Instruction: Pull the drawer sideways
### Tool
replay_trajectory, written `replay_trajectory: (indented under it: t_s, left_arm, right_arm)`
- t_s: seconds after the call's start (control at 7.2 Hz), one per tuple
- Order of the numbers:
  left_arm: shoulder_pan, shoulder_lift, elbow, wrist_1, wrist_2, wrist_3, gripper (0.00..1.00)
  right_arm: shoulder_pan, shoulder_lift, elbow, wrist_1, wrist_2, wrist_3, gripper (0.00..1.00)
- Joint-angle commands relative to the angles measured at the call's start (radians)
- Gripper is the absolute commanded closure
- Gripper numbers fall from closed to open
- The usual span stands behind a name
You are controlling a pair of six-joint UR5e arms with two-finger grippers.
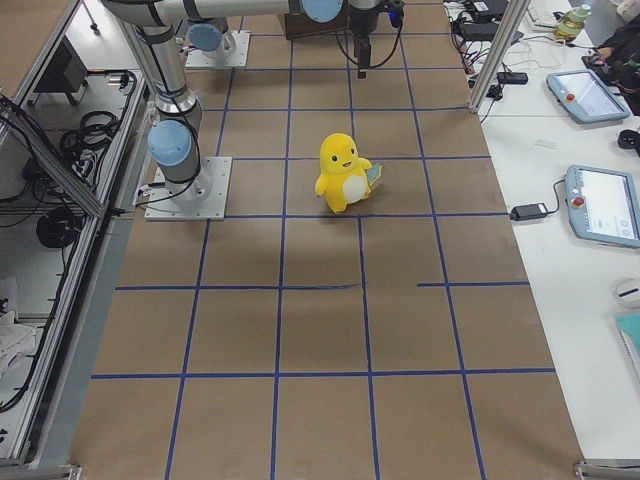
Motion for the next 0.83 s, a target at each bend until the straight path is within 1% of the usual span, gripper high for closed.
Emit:
replay_trajectory:
  t_s: [0.0, 0.14, 0.28, 0.42, 0.56, 0.69]
  left_arm:
    - [-0.002, 0.001, -0.015, 0.008, 0.013, 0.006, 0.0]
    - [-0.002, -0.005, -0.028, 0.023, 0.011, -0.005, 0.0]
    - [-0.002, -0.02, -0.071, 0.105, 0.014, -0.022, 0.0]
    - [-0.003, -0.039, -0.114, 0.18, 0.025, -0.095, 0.0]
    - [-0.012, -0.056, -0.142, 0.187, 0.127, -0.171, 0.0]
    - [-0.017, -0.074, -0.148, 0.186, 0.166, -0.233, 0.0]
  right_arm:
    - [0.0, 0.0, 0.0, 0.0, 0.001, 0.0, 0.0]
    - [0.0, 0.0, 0.0, 0.0, 0.001, 0.0, 0.0]
    - [0.0, 0.0, 0.0, 0.0, 0.001, 0.0, 0.0]
    - [0.0, 0.0, 0.0, 0.0, 0.0, 0.0, 0.0]
    - [0.0, 0.0, 0.0, 0.0, 0.001, 0.0, 0.0]
    - [0.0, 0.0, 0.0, 0.0, 0.0, 0.0, 0.0]
